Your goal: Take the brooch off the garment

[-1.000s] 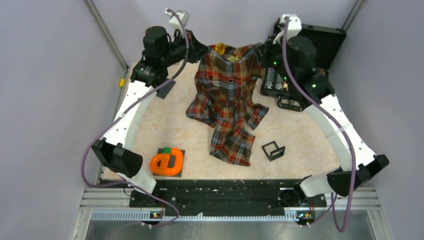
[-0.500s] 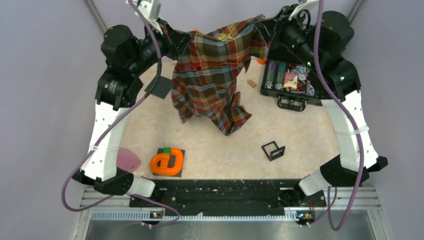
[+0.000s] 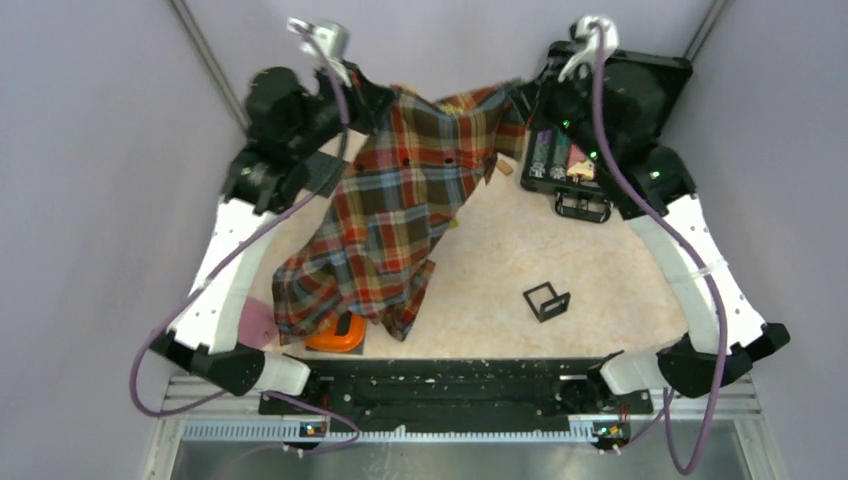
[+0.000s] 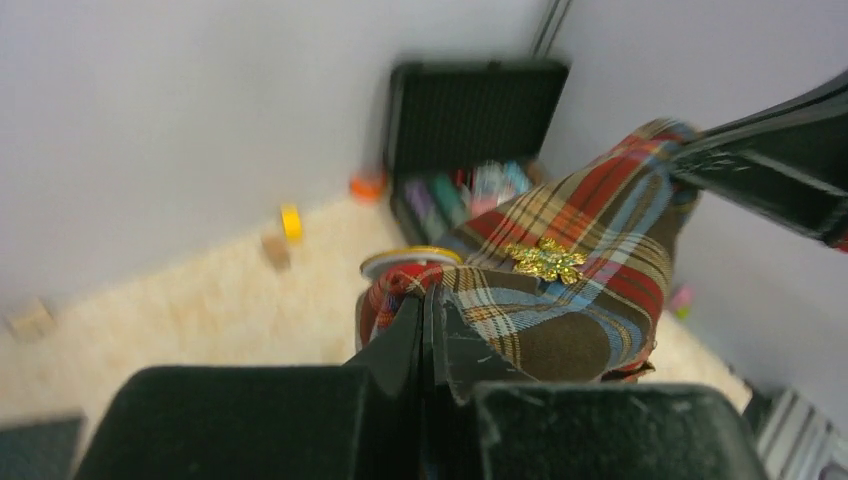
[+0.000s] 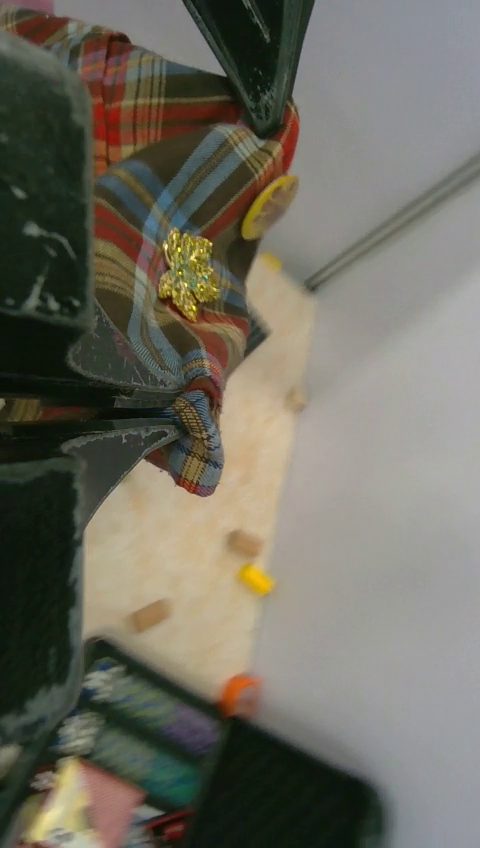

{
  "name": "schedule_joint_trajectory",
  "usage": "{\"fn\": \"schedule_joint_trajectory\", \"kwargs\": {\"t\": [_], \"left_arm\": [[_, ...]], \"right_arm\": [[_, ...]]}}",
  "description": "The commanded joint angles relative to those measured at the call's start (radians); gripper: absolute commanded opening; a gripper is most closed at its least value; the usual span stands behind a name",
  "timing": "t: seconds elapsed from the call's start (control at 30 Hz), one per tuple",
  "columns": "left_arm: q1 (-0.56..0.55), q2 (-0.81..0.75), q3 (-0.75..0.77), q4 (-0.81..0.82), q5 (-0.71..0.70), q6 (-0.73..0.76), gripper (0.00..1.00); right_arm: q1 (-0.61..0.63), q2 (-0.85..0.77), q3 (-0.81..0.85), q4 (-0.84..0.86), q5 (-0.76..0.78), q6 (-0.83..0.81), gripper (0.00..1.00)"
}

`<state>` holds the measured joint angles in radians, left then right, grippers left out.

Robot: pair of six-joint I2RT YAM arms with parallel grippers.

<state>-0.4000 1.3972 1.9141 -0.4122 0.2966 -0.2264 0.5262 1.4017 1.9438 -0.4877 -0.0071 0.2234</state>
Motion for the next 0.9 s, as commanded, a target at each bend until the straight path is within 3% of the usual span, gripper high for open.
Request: {"fn": "schedule_joint_trajectory", "kwargs": {"t": [0.0,0.1,0.23,0.33,0.4,0.5,0.57,0.63,0.8,0.87], "left_arm": [[-0.001,0.066,-0.333,0.164,0.062,-0.115,0.0],[-0.039,0.069,-0.575,0.311,0.075,-0.178,0.0],[-0.102,0.082,-0.784,0.387,0.058,-0.21,0.0],[-0.135,0.089,-0.912,0.443,0.125,-0.254,0.07],[-0.15,0.073,-0.969,0.433,0.146,-0.256,0.2],[-0.151,0.002,-0.988,0.283,0.075,-0.191,0.52],[-0.129,-0.059,-0.951,0.14,-0.078,-0.172,0.63],[-0.069,-0.119,-0.939,0.095,-0.138,-0.17,0.63],[0.107,-0.265,-1.008,0.184,-0.173,-0.207,0.65],[0.158,-0.254,-1.019,0.188,-0.217,-0.229,0.68]], "right_arm": [[-0.026,-0.083,-0.355,0.061,0.224,0.076,0.0],[-0.099,-0.121,-0.611,0.145,0.161,0.148,0.0],[-0.118,-0.133,-0.86,0.201,0.139,0.176,0.0],[-0.117,-0.153,-0.989,0.215,0.144,0.179,0.0],[-0.118,-0.165,-1.048,0.199,0.165,0.184,0.0],[-0.118,-0.182,-1.099,0.166,0.176,0.187,0.0],[-0.118,-0.198,-1.105,0.154,0.171,0.167,0.15],[-0.117,-0.224,-1.101,0.172,0.174,0.141,0.3],[-0.118,-0.157,-0.951,0.188,0.121,0.082,0.46],[-0.117,-0.083,-0.848,0.17,0.08,0.073,0.64]]}}
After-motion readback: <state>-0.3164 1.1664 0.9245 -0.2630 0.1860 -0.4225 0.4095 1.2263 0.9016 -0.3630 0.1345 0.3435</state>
